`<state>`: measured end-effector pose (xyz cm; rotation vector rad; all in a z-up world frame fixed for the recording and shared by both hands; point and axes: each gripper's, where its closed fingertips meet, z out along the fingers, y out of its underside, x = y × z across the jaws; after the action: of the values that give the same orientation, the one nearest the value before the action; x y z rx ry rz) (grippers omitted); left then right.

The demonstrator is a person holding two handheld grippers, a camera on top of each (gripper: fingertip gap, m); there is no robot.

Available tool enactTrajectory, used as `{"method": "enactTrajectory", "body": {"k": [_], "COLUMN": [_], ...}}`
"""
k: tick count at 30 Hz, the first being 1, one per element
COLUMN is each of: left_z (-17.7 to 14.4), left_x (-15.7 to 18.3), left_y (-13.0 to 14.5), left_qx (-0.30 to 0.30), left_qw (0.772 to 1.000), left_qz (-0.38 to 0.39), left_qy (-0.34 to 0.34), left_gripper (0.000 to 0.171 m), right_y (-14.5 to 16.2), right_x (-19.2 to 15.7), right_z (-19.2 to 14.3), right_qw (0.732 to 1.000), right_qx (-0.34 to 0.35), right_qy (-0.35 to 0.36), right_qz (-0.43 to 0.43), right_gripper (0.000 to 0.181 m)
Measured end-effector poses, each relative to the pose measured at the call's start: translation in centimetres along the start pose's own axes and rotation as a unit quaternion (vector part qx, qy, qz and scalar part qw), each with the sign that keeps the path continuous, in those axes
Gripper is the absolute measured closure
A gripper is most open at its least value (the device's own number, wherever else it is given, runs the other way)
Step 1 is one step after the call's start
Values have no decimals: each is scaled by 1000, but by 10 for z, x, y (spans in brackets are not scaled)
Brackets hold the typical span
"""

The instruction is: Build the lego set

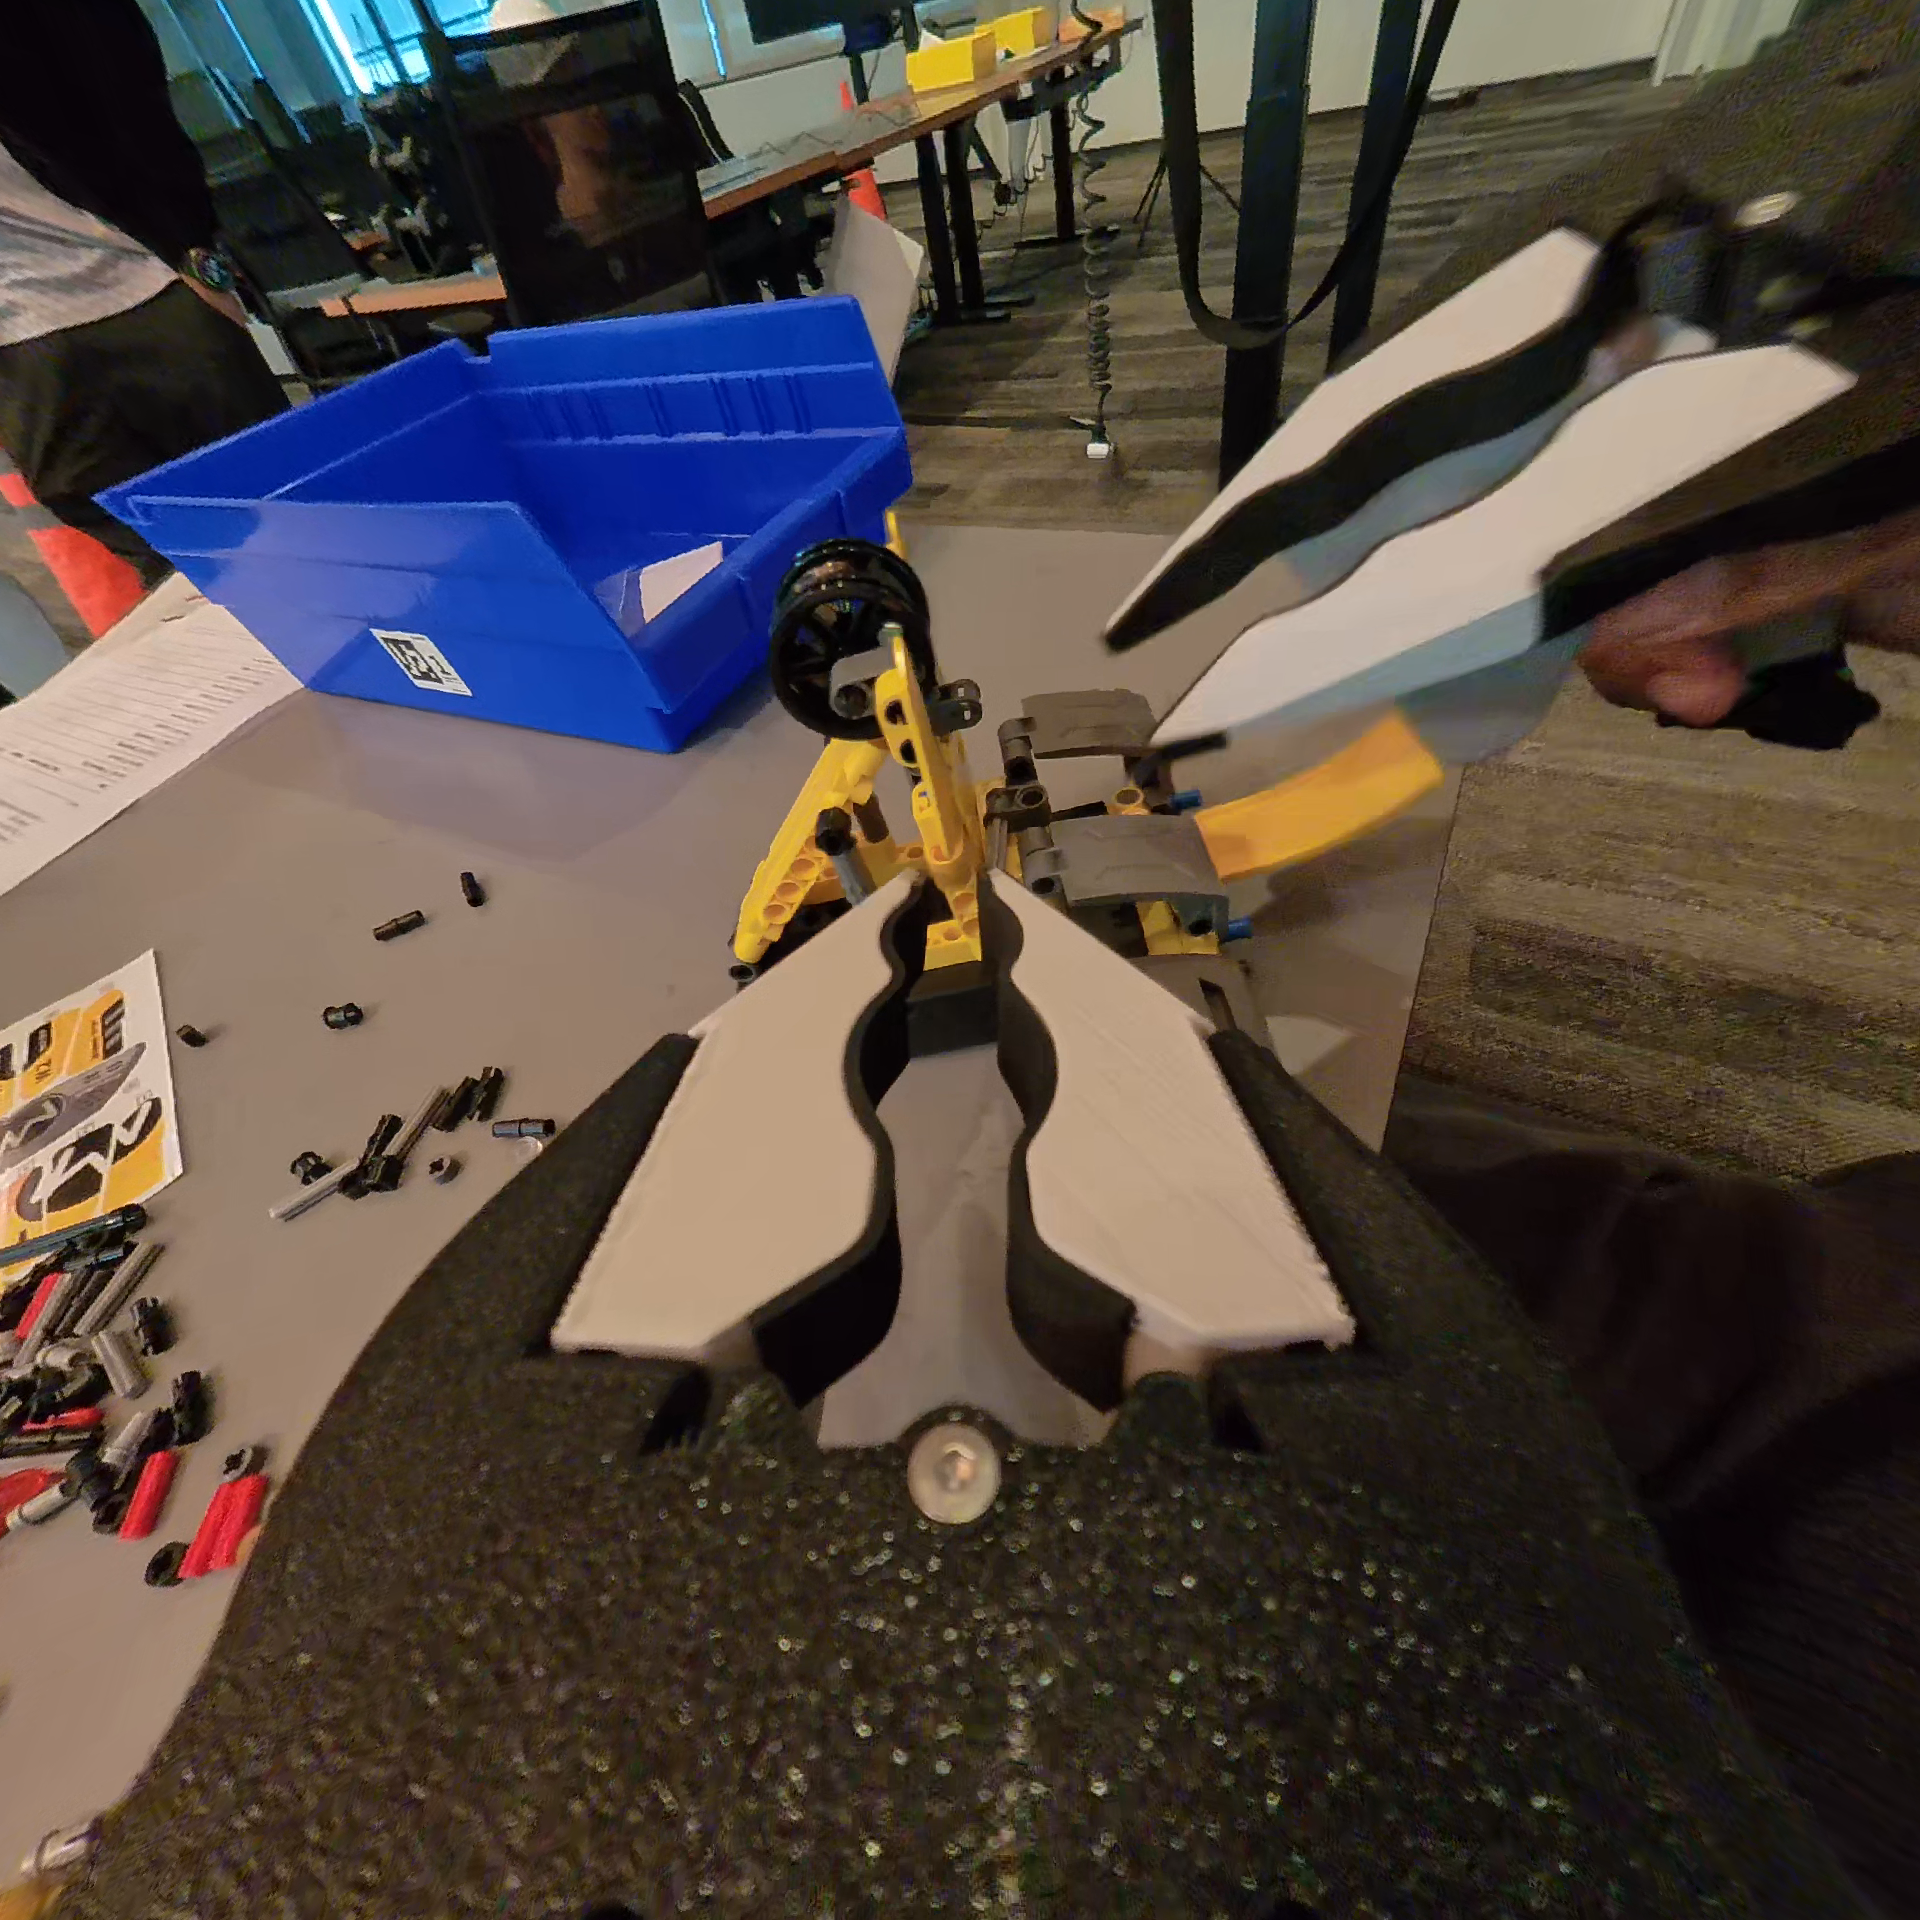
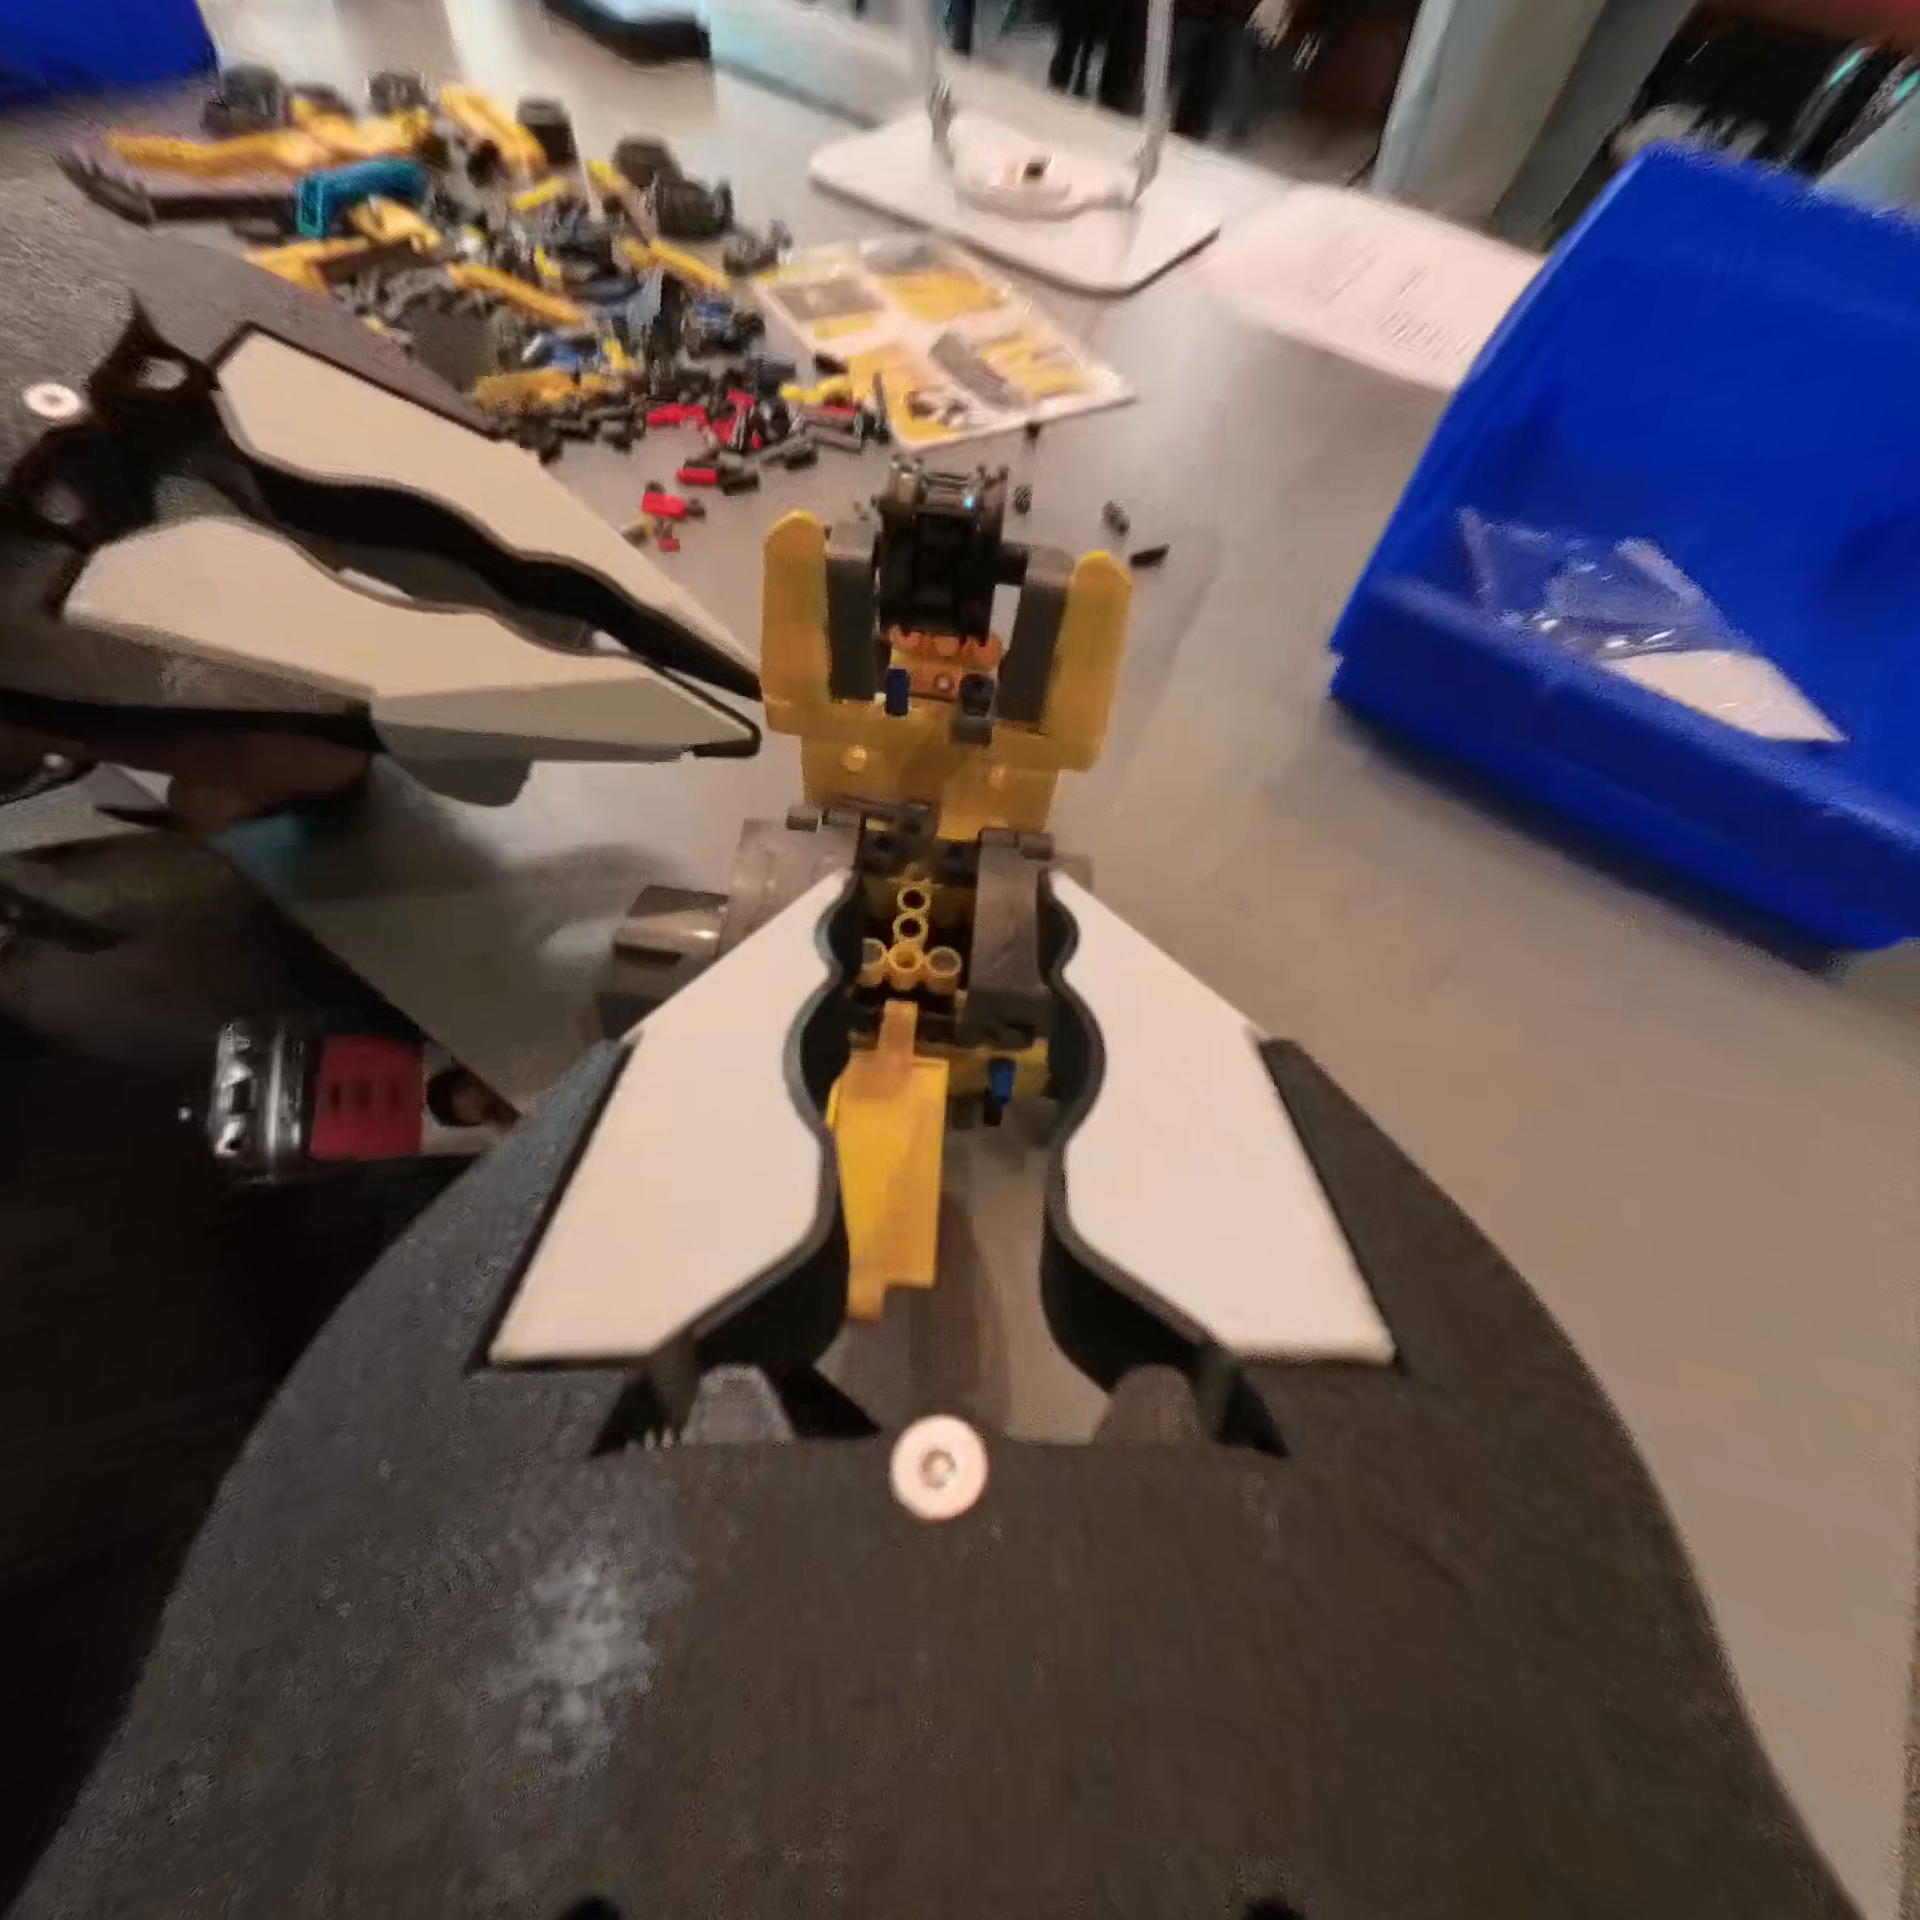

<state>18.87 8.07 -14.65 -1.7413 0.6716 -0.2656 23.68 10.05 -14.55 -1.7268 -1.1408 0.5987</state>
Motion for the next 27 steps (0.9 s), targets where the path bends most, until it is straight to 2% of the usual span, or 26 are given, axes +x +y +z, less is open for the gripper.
{"method": "enactTrajectory", "body": {"k": [6,11,14,22,27], "left_z": [2,1,1,1,2], "left_x": [1,1,0,0,2], "left_y": [2,1,1,2,2], "left_qx": [-7,-6,-4,-6,-7], "left_qw": [1000,1000,1000,1000,1000], "left_qz": [10,-2,-5,-2,6], "left_qy": [-4,5,2,-1,0], "left_gripper": [163,164,164,163,164], "right_y": [-19,-3,-4,-4,-1], "right_x": [-1,-7,-10,-12,-9], "right_z": [14,27,30,31,28], "right_qw": [999,996,996,993,991], "right_qx": [-15,-68,-70,-76,-79], "right_qy": [-43,-49,-56,-85,-104], "right_qz": [27,3,-1,16,36], "right_gripper": [153,157,166,171,168]}}
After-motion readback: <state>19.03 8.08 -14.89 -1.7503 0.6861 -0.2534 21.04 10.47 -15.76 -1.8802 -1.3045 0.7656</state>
